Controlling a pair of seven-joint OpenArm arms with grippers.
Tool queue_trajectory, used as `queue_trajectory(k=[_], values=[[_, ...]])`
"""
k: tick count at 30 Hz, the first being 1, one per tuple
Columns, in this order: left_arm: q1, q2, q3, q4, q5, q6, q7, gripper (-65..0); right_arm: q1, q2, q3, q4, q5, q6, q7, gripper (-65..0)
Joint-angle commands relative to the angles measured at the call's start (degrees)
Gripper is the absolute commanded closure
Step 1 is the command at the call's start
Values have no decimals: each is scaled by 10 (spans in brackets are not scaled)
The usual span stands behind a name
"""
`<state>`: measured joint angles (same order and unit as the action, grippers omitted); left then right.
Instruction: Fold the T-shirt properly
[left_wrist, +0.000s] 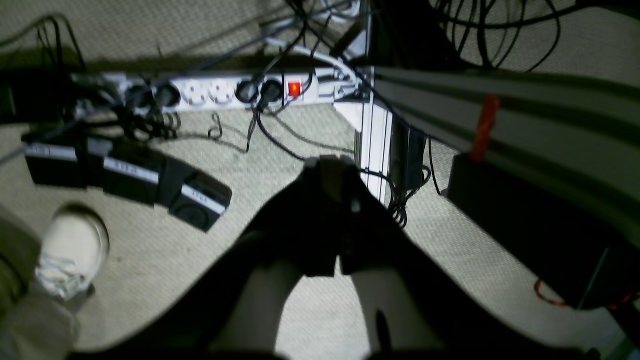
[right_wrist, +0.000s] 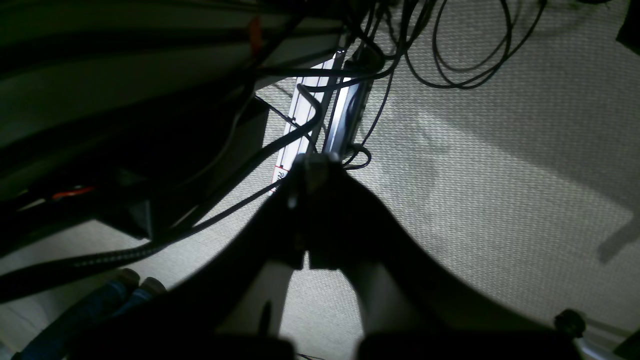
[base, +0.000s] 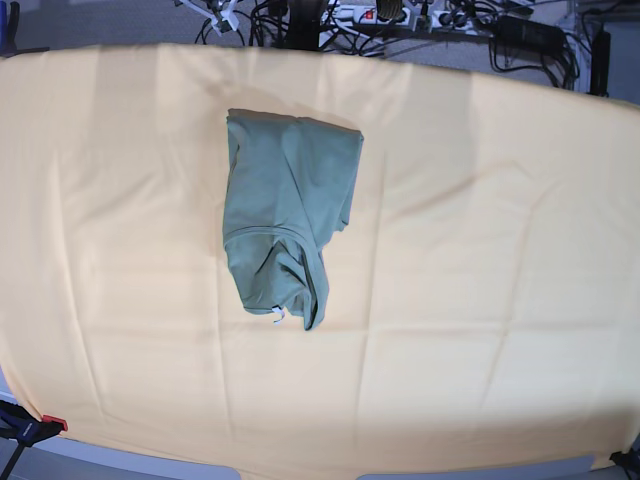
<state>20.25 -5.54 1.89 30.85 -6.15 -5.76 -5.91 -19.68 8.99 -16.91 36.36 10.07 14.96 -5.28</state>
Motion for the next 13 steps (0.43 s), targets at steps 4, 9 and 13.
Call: queue_trajectory(k=[4,9,13], values=[[0,19,0,3,3,-2,-5,0,-3,2,-1,3,4,20,8,0],[-6,19,0,3,-23,-2,-1,0,-5,3,0,3,3,0,8,0],[-6,19,0,3,-22,-2,4,0,-6,2,0,3,2,16,5,0]])
